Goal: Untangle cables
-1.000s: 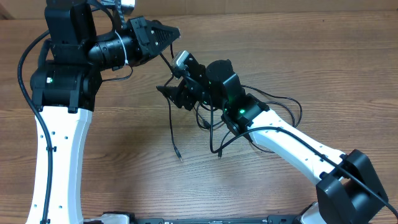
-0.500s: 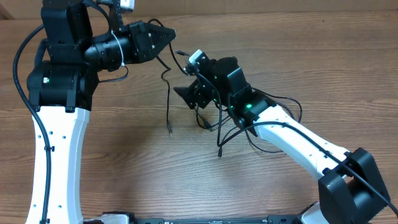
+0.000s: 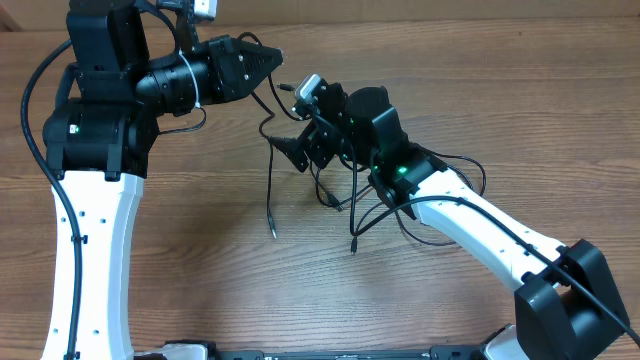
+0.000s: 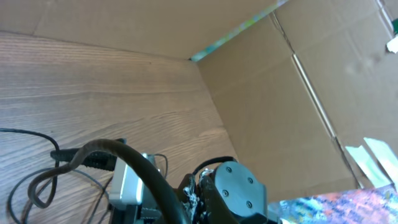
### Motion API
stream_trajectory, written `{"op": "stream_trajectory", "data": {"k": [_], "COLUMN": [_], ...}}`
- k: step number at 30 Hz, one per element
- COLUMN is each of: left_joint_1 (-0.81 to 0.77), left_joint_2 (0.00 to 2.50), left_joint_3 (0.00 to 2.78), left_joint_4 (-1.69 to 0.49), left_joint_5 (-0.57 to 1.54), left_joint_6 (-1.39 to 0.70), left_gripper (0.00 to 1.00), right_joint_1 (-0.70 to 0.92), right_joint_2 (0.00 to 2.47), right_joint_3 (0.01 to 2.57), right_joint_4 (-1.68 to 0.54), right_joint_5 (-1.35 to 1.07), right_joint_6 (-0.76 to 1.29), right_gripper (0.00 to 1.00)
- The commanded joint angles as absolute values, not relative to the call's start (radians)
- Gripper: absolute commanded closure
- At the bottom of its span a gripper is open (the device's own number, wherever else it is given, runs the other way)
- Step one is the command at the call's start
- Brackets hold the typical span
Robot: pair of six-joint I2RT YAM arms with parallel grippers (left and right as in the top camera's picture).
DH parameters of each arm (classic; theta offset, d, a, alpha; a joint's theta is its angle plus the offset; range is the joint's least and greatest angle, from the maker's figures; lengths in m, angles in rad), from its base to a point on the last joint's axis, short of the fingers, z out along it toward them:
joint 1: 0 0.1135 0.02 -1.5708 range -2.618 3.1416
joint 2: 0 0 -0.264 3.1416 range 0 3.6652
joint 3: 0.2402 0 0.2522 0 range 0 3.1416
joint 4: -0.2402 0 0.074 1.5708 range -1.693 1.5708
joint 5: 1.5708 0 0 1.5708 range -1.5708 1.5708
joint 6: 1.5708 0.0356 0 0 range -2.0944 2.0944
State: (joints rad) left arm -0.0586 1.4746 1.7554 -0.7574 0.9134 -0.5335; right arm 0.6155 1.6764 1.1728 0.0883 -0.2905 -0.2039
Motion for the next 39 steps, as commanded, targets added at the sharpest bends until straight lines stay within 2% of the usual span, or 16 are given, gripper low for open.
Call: {"op": "stream_trajectory", "data": {"k": [1, 10, 16, 21, 26, 29, 38, 39], "left_joint_1": [-0.068, -0.081, -0.079, -0.079, -0.079, -0.079, -0.089, -0.094], "left_joint_2": [1.461, 1.461, 1.461, 1.462, 1.462, 1.462, 1.462, 1.462], "left_joint_3": [1.777, 1.777, 1.777, 1.777, 1.777, 1.777, 1.777, 1.777], "left_joint_4": [-0.733, -0.71, -0.739, -0.771, -0.788, -0.789, -0.739, -0.725], "left_joint_5": [0.935, 0.937, 0.943, 0.943, 0.94, 0.941, 1.015, 1.017], "left_joint_6": [-0.591, -0.59, -0.485, -0.344, -0.284, -0.298, -0.574, -0.593], "left_gripper": [0.96, 0.96, 0.96, 0.96, 0.96, 0.96, 0.96, 0.96], "right_joint_1": [0.639, 0.71, 0.696, 0.694, 0.694, 0.694, 0.696, 0.697], "right_joint_2": [1.638, 1.638, 1.638, 1.638, 1.638, 1.638, 1.656, 1.662], "right_joint_3": [1.176, 1.176, 1.176, 1.176, 1.176, 1.176, 1.176, 1.176], "right_joint_4": [0.098, 0.062, 0.019, -0.062, -0.084, -0.057, 0.113, 0.124], "right_joint_5": [-0.329, -0.371, -0.068, -0.187, -0.241, -0.241, -0.2, -0.204], "right_joint_6": [-0.163, -0.139, -0.153, -0.245, -0.245, -0.245, -0.232, -0.225], "right_gripper": [0.0, 0.0, 0.0, 0.0, 0.0, 0.0, 0.0, 0.04]}}
